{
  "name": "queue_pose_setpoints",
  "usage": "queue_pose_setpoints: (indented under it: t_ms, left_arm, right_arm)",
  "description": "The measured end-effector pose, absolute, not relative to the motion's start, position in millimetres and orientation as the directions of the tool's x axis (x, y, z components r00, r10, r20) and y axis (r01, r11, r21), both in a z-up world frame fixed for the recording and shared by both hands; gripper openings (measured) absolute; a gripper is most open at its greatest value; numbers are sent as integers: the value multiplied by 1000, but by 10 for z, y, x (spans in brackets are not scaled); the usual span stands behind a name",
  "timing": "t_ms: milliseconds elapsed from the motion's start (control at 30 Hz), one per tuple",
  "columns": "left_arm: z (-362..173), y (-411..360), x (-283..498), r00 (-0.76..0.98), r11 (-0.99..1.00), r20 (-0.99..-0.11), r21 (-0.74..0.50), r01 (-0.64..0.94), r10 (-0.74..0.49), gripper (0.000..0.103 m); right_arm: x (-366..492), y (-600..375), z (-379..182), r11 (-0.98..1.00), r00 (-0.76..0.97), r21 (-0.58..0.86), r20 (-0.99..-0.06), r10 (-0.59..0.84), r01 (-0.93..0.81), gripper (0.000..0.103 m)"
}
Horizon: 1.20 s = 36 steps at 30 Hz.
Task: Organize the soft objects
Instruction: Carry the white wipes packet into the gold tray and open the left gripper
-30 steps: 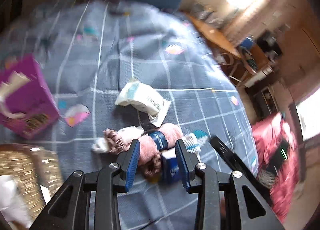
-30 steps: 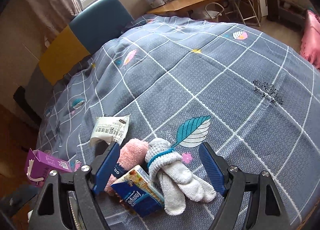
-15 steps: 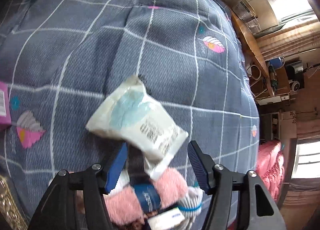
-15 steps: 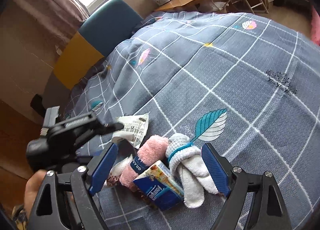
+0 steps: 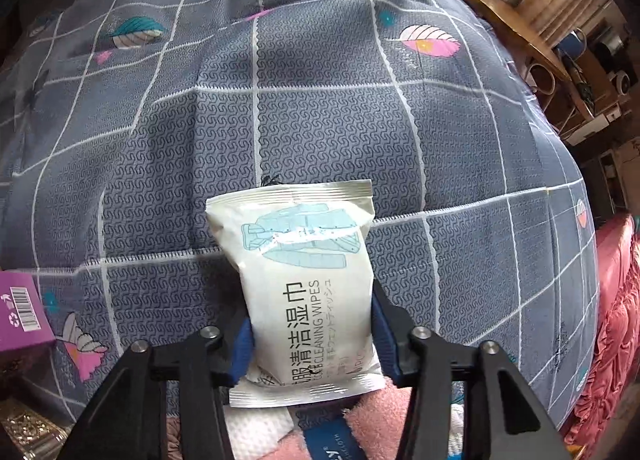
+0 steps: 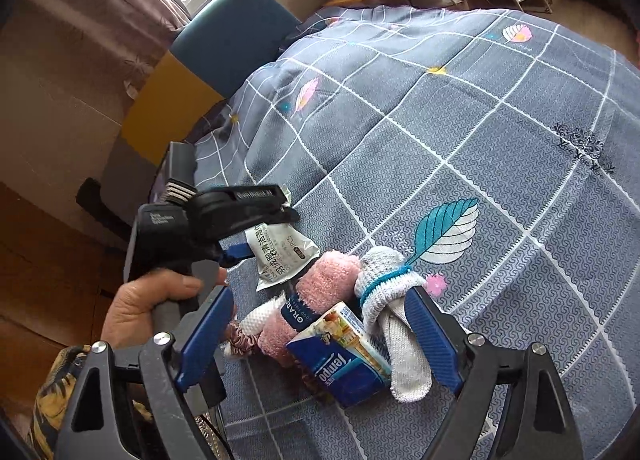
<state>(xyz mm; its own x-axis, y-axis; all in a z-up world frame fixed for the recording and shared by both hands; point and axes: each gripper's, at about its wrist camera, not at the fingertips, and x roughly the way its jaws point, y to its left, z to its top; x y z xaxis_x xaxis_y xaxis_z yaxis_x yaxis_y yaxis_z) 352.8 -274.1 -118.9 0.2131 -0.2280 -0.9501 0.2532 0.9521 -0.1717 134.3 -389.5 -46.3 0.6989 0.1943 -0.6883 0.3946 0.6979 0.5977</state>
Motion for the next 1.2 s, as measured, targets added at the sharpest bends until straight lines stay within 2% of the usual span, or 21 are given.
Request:
queue_pose_setpoints:
  t_ms: [100, 333, 467, 533, 633, 800, 900, 1033, 1200]
  left_arm:
    - [-1150, -2680, 3454, 238, 939, -941, -166, 300, -242, 41]
    - [-898, -2394, 3330, 303, 930, -915, -160, 332, -266, 41]
    - [-596, -2232, 3344, 357, 934, -893, -162, 319, -276, 41]
    - [-412, -2125, 3337, 385, 936, -876, -173, 308, -289, 41]
    - [-152, -2018, 3351, 436, 942, -854, -166, 290, -285, 41]
    - [170, -1711, 3372, 479, 951, -832, -170, 257, -278, 41]
    - [350, -1422, 3366, 508, 959, -820, -166, 229, -264, 41]
    - [624, -812, 3391, 569, 975, -793, -155, 160, -219, 41]
    - [807, 177, 3346, 627, 988, -767, -155, 25, -136, 41]
  right_arm:
    - [1349, -3891, -465, 708, 697, 585, -694, 182, 397, 88]
    - [1306, -4096, -554, 658, 690, 584, -712, 133, 476, 87]
    - [1326, -4114, -571, 665, 678, 567, -725, 123, 486, 80]
    - [1366, -4069, -558, 695, 672, 548, -730, 124, 466, 71]
    - [1492, -3916, -561, 760, 643, 511, -748, 164, 401, 69]
    - [1664, -3561, -625, 890, 543, 343, -829, 135, 302, 69]
    - [1724, -3421, -763, 929, 465, 260, -878, 114, 263, 75]
    - [1744, -3320, -853, 960, 428, 165, -902, 54, 226, 77]
    - [1742, -3245, -846, 978, 439, 87, -899, -6, 191, 67]
